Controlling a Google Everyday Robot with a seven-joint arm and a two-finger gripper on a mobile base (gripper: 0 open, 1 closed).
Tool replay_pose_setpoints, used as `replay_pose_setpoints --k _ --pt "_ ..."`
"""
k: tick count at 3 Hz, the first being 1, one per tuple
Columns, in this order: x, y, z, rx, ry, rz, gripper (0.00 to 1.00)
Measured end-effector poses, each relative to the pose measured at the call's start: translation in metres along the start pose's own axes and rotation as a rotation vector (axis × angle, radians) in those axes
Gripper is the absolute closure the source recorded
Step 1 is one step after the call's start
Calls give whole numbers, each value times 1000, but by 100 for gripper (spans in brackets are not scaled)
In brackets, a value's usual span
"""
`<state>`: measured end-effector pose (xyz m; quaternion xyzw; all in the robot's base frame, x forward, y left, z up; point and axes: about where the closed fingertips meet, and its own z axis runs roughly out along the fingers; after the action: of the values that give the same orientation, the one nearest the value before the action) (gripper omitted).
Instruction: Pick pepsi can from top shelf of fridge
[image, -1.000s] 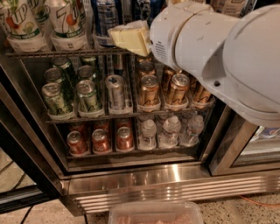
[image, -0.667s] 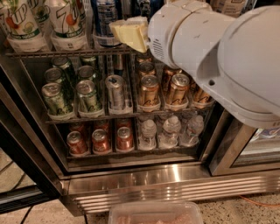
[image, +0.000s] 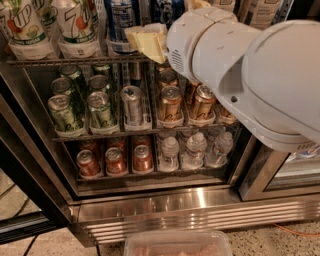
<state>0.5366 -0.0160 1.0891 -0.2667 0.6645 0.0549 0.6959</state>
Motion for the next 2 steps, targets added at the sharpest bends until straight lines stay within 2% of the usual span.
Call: replay_pose_setpoints --k 2 --pt "6 -4 4 35 -23 6 36"
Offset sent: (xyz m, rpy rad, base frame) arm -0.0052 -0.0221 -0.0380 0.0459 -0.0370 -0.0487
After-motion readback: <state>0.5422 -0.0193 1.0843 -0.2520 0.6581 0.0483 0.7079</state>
